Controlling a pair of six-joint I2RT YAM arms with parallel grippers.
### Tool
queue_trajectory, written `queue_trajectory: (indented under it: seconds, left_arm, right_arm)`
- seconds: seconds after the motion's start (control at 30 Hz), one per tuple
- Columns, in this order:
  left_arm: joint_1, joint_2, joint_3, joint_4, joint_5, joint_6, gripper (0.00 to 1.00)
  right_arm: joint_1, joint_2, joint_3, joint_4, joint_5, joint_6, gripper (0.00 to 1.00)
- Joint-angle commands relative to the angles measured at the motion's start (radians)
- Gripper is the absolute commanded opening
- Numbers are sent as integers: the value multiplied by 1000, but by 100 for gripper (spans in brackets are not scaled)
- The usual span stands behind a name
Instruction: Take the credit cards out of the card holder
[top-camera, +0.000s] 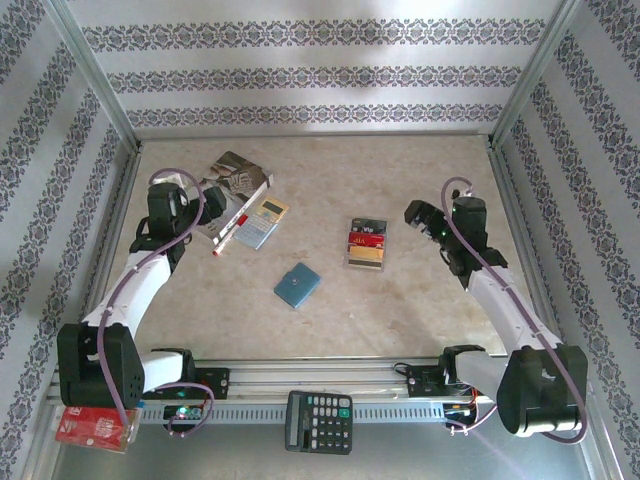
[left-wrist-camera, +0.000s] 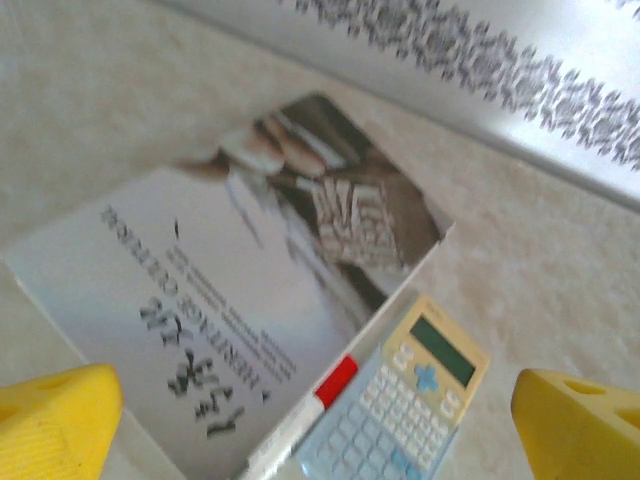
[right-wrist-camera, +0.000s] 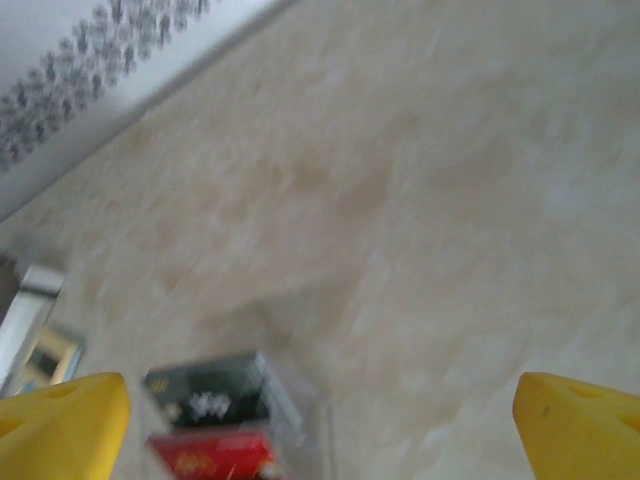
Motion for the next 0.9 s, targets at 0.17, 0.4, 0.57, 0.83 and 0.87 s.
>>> queue_trajectory:
  seconds: [0.17, 0.4, 0.57, 0.83, 0.87]
  left_arm:
    - [-123, 92, 90, -163, 52, -62, 100]
    - [-247, 180, 166, -263, -22, -41, 99]
    - [-289, 194, 160, -267, -23, -51, 99]
    - [-306, 222, 145, -246, 13, -76, 100]
    - [-308, 220, 144, -245, 8, -77, 100]
  right_arm:
    - [222, 40, -61, -83, -137, 234, 98]
    - [360, 210, -58, 26, -133, 333, 98]
    - [387, 296, -34, 75, -110, 338, 98]
    - [395, 442, 77, 147, -90, 287, 98]
    - [395, 458, 94, 150, -82, 285, 98]
